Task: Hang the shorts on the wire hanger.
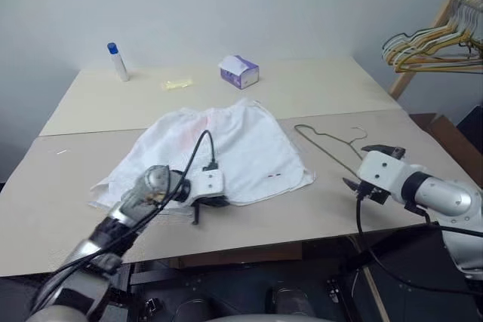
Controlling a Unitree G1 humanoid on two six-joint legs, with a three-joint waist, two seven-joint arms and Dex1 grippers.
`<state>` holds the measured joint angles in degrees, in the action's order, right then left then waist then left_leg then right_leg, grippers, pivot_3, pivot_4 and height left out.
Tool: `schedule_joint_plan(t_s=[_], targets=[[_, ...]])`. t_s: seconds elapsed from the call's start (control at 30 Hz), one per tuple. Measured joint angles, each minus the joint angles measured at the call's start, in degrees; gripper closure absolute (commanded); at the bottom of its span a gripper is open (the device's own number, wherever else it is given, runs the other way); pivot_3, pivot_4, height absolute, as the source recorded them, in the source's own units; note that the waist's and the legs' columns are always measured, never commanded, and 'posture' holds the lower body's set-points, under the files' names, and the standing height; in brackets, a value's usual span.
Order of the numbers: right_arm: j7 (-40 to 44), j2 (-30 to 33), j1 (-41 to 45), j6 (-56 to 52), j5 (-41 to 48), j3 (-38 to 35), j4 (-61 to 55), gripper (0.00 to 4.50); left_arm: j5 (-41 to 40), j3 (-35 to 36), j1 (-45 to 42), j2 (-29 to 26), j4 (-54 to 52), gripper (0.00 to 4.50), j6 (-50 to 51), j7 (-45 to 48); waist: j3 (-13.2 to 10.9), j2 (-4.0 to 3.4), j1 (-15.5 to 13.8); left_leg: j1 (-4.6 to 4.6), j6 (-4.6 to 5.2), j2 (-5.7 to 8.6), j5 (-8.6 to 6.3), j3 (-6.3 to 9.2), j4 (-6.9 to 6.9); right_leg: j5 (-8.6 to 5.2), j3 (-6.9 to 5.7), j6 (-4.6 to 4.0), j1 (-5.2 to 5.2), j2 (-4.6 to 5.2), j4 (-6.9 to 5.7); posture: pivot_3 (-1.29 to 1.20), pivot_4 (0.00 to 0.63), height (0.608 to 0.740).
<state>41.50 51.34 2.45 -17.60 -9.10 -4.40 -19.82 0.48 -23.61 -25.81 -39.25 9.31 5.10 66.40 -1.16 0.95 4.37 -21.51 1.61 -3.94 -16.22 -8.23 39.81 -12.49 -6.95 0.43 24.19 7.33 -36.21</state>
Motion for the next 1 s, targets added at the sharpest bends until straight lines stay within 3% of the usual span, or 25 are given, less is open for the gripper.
schedule_joint_plan(t_s=[0.27, 0.47, 0.7, 0.83, 1.0], targets=[[-0.4, -2.3, 7.7, 5.4, -3.4, 8.9, 5.8, 0.0, -8.9, 13.6, 6.8, -16.6, 2.3, 4.47, -11.7, 12.6, 0.0, -0.02, -1.0, -0.03, 0.03, 0.0, -0.02, -0.03, 0.02, -0.08, -0.02, 0.12, 0.03, 0.04, 0.03, -0.03, 0.0, 0.74], [-3.3, -8.2, 19.2, 20.2, -12.9, 22.0, 18.4, 0.0, -9.3, 17.9, 5.8, -19.2, 11.6, 4.47, -16.0, 14.3, 0.0, -0.03, -0.9, -0.1, -0.03, 0.0, 0.01, -0.13, 0.02, -0.09, -0.03, 0.14, 0.1, 0.04, -0.02, -0.01, 0.0, 0.74], [-19.7, -17.0, 42.9, 45.0, -32.7, 38.3, 51.4, 0.0, -8.3, 19.3, 5.0, -22.1, 15.4, 4.47, -18.9, 16.3, 0.0, -0.01, -0.1, -0.37, -0.65, -0.01, 0.38, -0.85, 0.01, 0.1, 0.03, -0.17, 0.47, 0.03, -0.12, 0.01, 0.0, 0.74], [-31.7, -21.9, 53.1, 52.2, -42.2, 45.5, 67.5, 0.0, -8.5, 20.2, 7.0, -22.1, 14.5, 4.47, -18.3, 16.3, 0.0, 0.02, 0.0, -0.58, -0.82, -0.02, 0.49, -1.02, 0.03, 0.06, 0.16, -0.31, 0.87, 0.03, -0.57, 0.04, 0.0, 0.74], [-43.0, -27.9, 58.5, 56.1, -49.5, 52.4, 80.9, 0.0, -9.9, 22.3, 11.2, -22.1, 9.2, 4.47, -15.5, 15.8, 0.0, 0.01, 0.3, -0.56, -0.94, -0.05, 0.56, -1.06, 0.0, -0.03, 0.2, -0.38, 0.96, 0.02, -0.81, 0.06, 0.0, 0.74]])
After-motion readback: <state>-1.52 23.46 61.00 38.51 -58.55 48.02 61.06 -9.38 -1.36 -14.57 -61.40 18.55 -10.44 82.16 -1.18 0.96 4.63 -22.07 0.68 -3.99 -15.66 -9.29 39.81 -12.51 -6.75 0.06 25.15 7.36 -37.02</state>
